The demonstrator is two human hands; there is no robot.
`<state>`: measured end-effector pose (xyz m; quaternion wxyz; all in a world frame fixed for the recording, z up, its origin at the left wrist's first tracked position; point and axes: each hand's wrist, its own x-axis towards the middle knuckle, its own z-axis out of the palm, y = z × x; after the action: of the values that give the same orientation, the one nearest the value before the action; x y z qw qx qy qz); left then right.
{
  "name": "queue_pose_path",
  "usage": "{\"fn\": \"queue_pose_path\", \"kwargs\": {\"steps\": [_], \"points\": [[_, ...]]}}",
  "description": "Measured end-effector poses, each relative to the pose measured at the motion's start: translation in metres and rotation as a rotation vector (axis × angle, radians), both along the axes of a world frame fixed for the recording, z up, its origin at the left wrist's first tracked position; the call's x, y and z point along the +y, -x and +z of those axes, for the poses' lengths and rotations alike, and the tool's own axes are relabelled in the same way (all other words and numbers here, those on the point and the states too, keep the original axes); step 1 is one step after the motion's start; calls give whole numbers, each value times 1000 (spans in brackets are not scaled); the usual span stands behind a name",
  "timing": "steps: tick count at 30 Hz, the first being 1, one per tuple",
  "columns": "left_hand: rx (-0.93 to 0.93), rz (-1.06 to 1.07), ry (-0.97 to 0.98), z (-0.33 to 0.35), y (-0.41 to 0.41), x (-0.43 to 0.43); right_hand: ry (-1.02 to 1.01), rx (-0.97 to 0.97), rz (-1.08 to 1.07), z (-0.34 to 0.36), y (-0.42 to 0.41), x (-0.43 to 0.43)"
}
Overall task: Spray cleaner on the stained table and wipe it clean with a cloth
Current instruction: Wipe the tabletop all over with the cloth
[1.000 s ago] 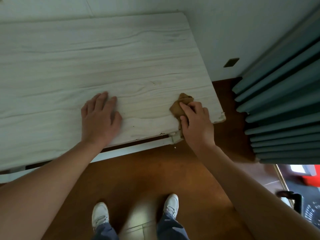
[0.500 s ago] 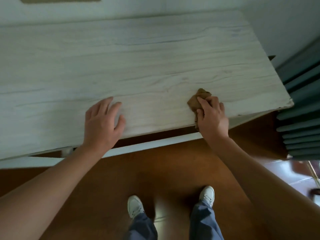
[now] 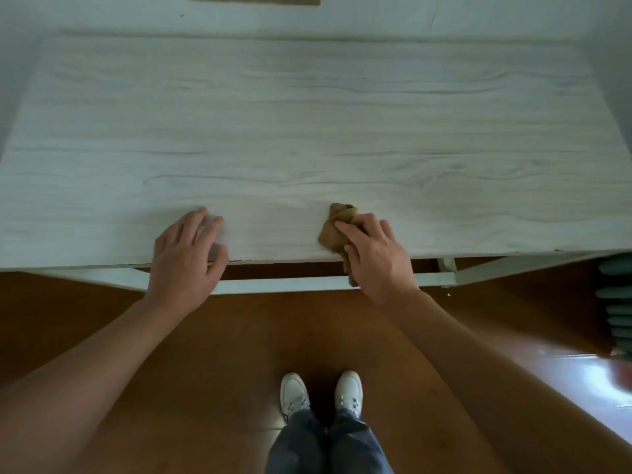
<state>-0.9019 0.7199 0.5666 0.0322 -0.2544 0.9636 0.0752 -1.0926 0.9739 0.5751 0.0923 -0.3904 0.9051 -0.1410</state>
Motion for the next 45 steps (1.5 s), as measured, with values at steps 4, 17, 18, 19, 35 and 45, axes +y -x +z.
{"fn": "queue_pose_path", "kwargs": {"steps": [4, 17, 18, 19, 35, 45], "points": [[-9, -2, 7, -2, -1, 1, 4, 30, -239, 1, 46, 43], [33, 1, -10, -5, -2, -1, 46, 52, -401, -10, 27, 19], [27, -23, -8, -4, -4, -6, 57, 44, -382, -9, 17, 7], [28, -50, -4, -3, -6, -12, 69, 34, -363, -9, 7, -7], [-10, 127, -26, 13, -200, -250, 94, -43, -63, -7, -206, -322], [76, 258, -89, 13, -265, -293, 152, -116, 368, -3, -308, -418]]}}
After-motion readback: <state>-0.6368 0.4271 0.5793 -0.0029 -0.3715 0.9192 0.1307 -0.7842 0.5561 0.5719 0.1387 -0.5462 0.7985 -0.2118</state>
